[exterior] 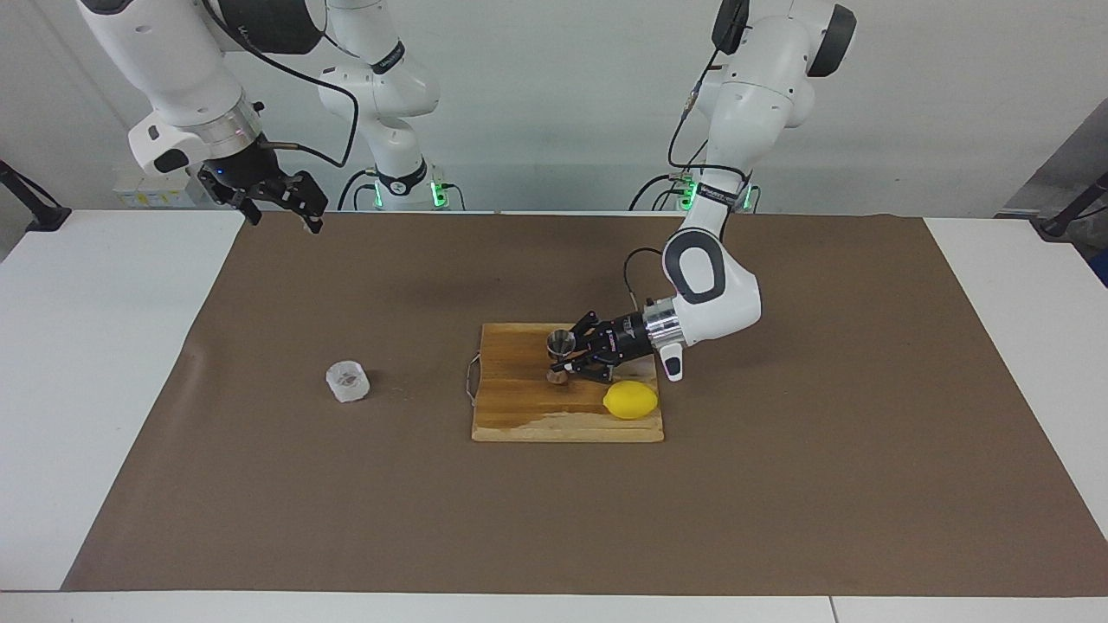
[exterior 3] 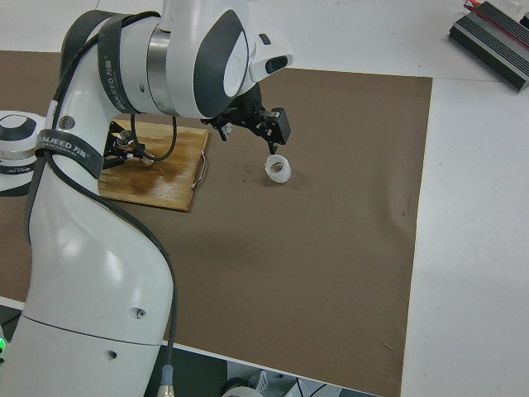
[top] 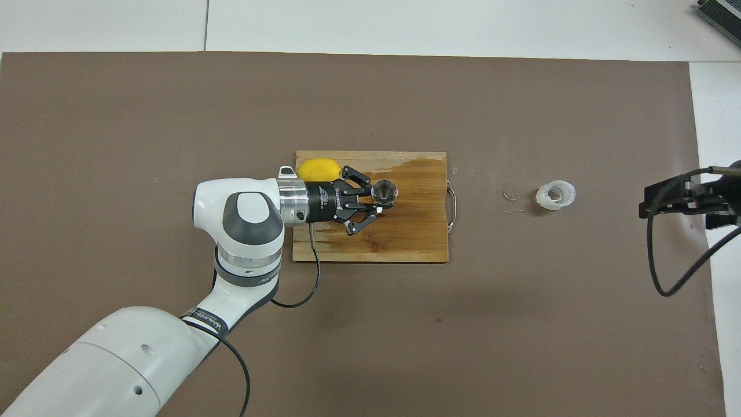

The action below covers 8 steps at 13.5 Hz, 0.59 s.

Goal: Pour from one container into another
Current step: 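Lower the metal cup onto the board and open the left gripper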

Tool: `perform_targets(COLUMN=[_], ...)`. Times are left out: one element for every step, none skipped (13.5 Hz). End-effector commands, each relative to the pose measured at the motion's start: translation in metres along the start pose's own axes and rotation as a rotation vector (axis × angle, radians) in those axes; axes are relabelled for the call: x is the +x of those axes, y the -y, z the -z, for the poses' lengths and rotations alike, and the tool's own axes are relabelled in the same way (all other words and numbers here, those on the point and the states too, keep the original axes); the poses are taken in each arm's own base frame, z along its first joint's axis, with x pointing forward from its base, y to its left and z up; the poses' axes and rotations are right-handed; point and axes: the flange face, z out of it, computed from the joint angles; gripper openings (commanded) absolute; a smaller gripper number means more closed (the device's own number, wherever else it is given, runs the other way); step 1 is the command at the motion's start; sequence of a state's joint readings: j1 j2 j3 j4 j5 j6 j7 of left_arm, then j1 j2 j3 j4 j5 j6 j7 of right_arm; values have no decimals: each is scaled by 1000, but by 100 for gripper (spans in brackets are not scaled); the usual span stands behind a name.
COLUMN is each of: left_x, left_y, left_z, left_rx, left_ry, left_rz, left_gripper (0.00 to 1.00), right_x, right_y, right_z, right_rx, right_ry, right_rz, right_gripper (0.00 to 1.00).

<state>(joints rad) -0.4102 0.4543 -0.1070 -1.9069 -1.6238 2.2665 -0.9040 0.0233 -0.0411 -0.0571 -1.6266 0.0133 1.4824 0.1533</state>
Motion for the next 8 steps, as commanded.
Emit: perform_targets(left_x=[1,3,4,3,7,8,9,11], left_y=[5,5,6,6,8,8,6,6], left_z=[-5,-5,-5,-4,-3,-2,1,3], left_rx=[-17,-17,-16,-17,-13,-12,-10,-6], left_ry=[-8,-11,-12,-11,-13,-13,-11,-11], left_rz=[-1,1,4,4,10,12,14,15], left_gripper=[0,0,0,0,0,0,11,42], right_x=[-1,-1,-1,-1,-1,-1,-1,-1], right_y=[-1,-1,-1,-1,-1,-1,-1,-1], right_z=[-1,-1,-1,-1,-1,-1,-1,-1], right_rx=[4,5,5,4,5,5,5,5], right_ry=[13,13,13,13,13,13,13,13], right_rz=[16,16,18,16,18,18,18,18], right_gripper=[100,100,100,100,100,100,100,100])
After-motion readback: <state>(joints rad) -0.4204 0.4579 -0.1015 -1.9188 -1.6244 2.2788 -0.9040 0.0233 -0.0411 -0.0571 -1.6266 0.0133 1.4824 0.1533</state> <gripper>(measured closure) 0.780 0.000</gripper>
